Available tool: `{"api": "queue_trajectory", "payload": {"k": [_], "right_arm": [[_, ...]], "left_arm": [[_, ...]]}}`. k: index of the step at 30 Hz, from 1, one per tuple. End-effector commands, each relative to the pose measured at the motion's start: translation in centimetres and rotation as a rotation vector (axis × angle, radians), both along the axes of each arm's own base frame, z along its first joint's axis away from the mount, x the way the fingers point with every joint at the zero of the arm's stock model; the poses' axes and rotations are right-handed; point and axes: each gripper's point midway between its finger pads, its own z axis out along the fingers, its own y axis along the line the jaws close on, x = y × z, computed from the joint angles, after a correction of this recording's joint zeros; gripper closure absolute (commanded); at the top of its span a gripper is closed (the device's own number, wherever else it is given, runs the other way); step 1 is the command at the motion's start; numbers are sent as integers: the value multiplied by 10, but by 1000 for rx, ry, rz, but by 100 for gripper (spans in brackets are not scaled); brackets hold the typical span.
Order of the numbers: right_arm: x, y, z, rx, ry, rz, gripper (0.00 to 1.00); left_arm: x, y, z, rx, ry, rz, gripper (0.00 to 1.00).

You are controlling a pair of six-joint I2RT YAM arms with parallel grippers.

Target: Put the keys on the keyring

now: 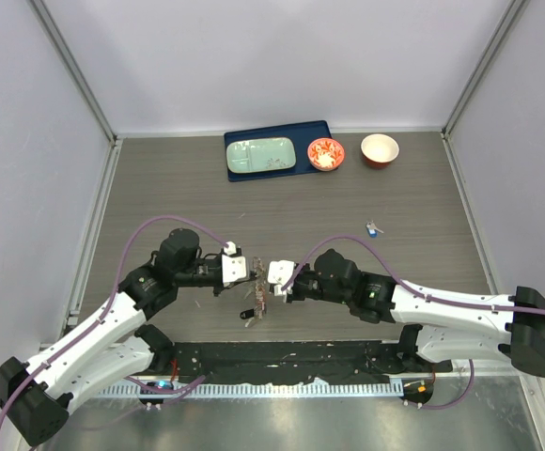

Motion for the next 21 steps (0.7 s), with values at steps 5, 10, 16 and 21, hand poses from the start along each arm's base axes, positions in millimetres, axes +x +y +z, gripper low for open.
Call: {"api": "queue_trajectory", "payload": {"k": [5, 10, 16, 21], "right_arm": [[2, 9, 28, 87, -21, -5, 99], [1, 9, 29, 92, -21, 4, 99], [0, 10, 32, 102, -23, 11, 99], [-3, 10, 34, 112, -24, 25, 99]], "left_arm": [[2, -8, 21, -68, -54, -35, 100], [1, -9, 21, -69, -48, -45, 100], [0, -10, 20, -68, -35, -52, 100], [-1, -12, 19, -68, -30, -58, 100]]}}
